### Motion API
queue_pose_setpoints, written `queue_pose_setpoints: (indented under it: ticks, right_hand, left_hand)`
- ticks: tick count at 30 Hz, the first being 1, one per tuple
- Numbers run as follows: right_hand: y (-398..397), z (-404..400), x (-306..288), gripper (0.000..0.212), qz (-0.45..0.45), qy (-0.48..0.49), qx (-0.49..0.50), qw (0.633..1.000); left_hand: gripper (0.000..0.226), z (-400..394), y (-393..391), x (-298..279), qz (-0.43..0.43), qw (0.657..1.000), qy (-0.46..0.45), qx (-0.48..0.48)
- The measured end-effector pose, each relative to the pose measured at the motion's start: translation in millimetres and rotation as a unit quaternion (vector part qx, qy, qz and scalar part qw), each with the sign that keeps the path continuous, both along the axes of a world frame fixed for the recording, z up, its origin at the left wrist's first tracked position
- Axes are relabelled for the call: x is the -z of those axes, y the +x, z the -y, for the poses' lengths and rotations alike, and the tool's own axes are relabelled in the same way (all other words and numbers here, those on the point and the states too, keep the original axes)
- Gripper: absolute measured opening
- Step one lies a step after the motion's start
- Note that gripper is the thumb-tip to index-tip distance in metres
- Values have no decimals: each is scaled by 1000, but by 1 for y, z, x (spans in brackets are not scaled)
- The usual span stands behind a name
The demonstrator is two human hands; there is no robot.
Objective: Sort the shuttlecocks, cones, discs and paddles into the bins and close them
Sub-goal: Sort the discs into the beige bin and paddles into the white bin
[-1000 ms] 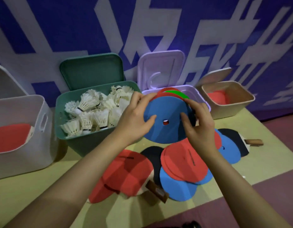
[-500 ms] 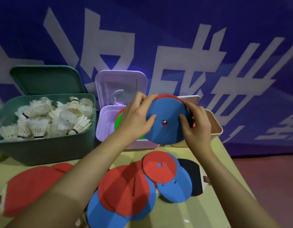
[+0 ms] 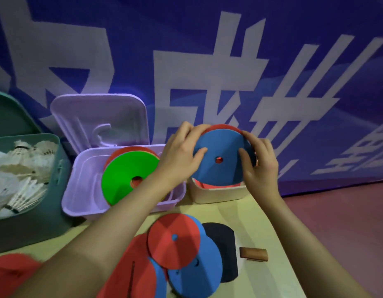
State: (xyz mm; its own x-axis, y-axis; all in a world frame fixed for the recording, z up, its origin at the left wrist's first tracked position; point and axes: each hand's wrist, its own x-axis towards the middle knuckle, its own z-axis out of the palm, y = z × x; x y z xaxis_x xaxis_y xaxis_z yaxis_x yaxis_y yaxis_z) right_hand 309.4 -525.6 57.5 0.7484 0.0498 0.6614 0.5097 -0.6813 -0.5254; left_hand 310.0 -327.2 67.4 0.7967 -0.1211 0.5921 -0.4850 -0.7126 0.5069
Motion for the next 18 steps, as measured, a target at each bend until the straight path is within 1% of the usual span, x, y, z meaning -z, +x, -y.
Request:
queue_pose_setpoints:
  ticks: [3, 6, 9, 11, 13, 15, 18]
  right_hand:
    - [29, 23, 20, 38, -15, -20, 4, 1000]
    - [60, 42, 46, 38, -53, -37, 6, 998]
    - [86, 58, 75, 39, -101, -56, -19, 993]
    - [99, 66, 93, 38, -159, -75, -20, 984]
    - [109, 69, 107, 39, -219, -123, -15, 968]
    - [114, 70, 115, 40, -232, -170, -28, 957]
    - [111, 65, 115, 39, -226, -160, -85, 957]
  left_hand:
    - [44, 23, 29, 29, -12, 1000, 12, -12]
    - [41, 48, 53, 63, -36, 998, 18, -46]
    - [43, 67, 65, 94, -94, 992, 37, -77]
    - [46, 73, 72, 108, -149, 980, 84, -96]
    - [47, 76, 78, 115, -191, 961, 163, -117]
    - [48, 76, 79, 114, -202, 946, 221, -125]
    - [44, 69, 73, 104, -182, 943, 251, -120]
